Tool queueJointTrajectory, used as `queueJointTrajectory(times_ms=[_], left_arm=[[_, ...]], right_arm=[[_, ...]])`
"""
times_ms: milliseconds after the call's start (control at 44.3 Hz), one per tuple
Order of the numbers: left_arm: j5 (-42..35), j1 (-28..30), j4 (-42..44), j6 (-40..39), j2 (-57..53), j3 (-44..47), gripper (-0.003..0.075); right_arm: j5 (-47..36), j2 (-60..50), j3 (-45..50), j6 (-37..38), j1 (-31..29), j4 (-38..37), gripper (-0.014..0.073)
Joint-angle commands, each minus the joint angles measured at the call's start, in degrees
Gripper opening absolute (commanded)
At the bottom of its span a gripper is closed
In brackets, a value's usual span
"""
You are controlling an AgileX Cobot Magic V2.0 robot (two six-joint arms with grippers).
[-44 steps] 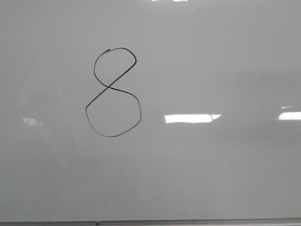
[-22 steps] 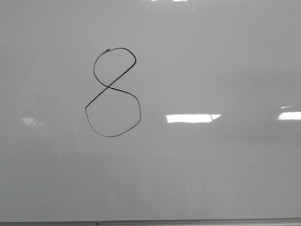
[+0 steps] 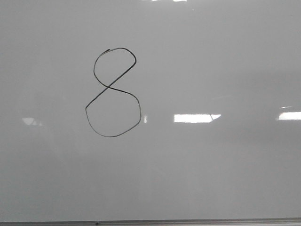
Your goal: Write number 8 on whiteboard
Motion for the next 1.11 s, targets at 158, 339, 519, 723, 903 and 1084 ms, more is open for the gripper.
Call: queueJointTrajectory(times_ms=[158,339,519,723,903,1084], left_arm=[[-4.4,-0.8,-5.1,6.7,-2.1,2.6,-0.0021],[-9.3,-0.7,-4.6,6.7,-7.8,10.5,-0.0021],[-19.7,-0.7,-2.6,6.7,-7.5,20.1,-0.0021],[-18.7,-0.7,-2.7,6.7,-7.5,22.8,-0.002],[-19.0,-0.7,-2.7,6.7,-7.4,22.8,-0.0021],[-19.0,-0.7,-2.7,6.7,-7.4,22.8,-0.0021]], right_arm=[[-4.1,0.7,-1.2,0.0,-0.4,-1.3,-0.007],[-4.1,0.7,-1.2,0.0,-0.4,-1.3,-0.007],[-4.1,0.7,-1.2,0.0,-0.4,-1.3,-0.007],[-4.1,0.7,-1.2,0.0,-0.4,-1.3,-0.007],[-4.1,0.7,-1.2,0.0,-0.4,-1.3,-0.007],[-4.1,0.7,-1.2,0.0,-0.4,-1.3,-0.007]])
